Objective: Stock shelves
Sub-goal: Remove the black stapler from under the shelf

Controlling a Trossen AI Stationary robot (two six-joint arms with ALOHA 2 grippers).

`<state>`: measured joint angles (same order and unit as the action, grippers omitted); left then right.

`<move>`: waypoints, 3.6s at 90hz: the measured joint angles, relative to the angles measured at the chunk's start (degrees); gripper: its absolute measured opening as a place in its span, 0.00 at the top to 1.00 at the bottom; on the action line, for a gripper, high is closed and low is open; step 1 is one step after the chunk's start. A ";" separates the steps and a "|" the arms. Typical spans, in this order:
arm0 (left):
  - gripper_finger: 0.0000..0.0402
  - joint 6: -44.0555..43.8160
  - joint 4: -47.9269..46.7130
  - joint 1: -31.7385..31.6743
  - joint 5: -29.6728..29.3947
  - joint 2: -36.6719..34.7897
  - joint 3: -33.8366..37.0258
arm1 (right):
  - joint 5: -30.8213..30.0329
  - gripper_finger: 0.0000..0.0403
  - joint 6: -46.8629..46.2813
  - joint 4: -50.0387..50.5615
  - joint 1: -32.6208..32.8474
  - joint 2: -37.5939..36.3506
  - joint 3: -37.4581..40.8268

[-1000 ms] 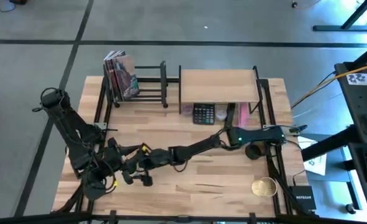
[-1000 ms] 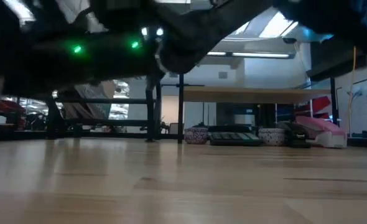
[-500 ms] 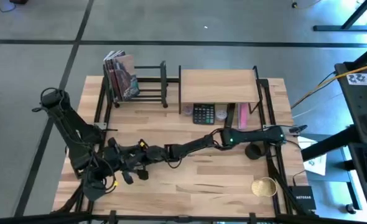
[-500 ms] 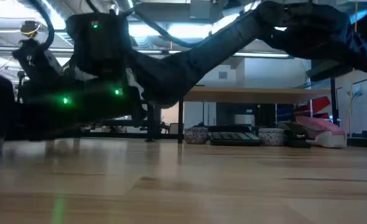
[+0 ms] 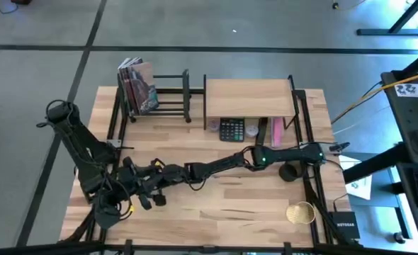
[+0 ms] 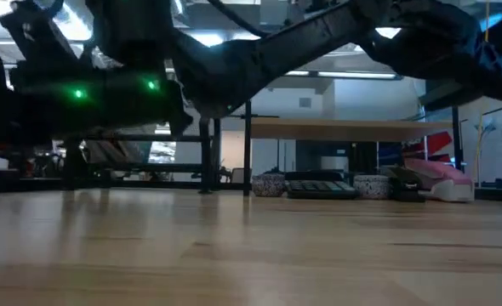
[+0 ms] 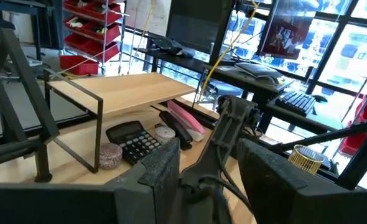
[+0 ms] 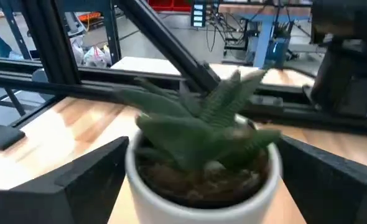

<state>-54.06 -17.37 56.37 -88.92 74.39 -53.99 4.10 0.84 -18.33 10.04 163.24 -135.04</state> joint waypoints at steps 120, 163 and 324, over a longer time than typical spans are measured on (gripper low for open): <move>0.64 -5.38 0.37 1.98 2.58 -1.51 -3.46 | -2.44 0.27 28.15 54.14 -5.61 -23.59 0.15; 0.64 -1.16 -0.27 2.62 2.81 -0.81 -3.44 | -4.22 0.40 14.65 65.38 -4.40 -46.88 38.80; 0.64 0.50 -7.75 -7.74 4.52 2.03 -3.39 | -53.81 0.25 -101.64 49.23 5.48 -66.69 104.39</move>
<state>-53.56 -25.12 48.63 -84.40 76.42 -57.39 -49.71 -100.80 30.90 15.53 96.55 -30.65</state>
